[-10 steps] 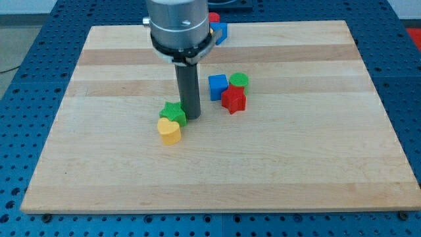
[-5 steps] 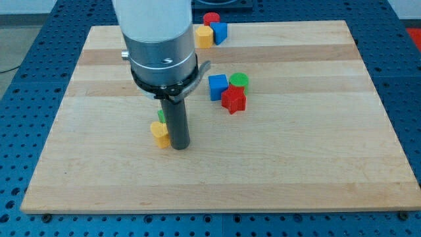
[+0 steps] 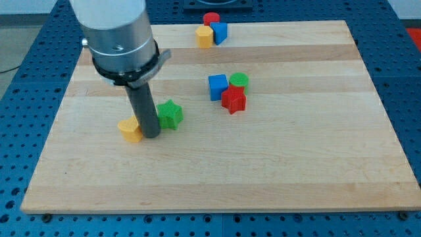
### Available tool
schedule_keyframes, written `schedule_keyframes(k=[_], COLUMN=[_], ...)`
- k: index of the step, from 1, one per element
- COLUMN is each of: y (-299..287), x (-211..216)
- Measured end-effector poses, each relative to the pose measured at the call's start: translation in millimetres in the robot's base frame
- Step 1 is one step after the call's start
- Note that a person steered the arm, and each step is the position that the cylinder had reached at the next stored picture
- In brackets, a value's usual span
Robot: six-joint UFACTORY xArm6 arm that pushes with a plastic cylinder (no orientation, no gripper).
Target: Push the yellow heart to the bottom left
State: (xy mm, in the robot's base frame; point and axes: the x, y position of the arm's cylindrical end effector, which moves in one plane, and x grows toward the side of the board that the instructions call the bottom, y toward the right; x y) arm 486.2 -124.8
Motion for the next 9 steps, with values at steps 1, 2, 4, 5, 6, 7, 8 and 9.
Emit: schedule_keyframes(k=[1,2,4,5,6,7,8,9], y=[-12.5,-41.1,-100.9,-117.3,-126.7,-126.7,-126.7,-126.7], x=[-18.2,-18.7,-5.4,-1.9,11.2,24.8,33.2,43.6])
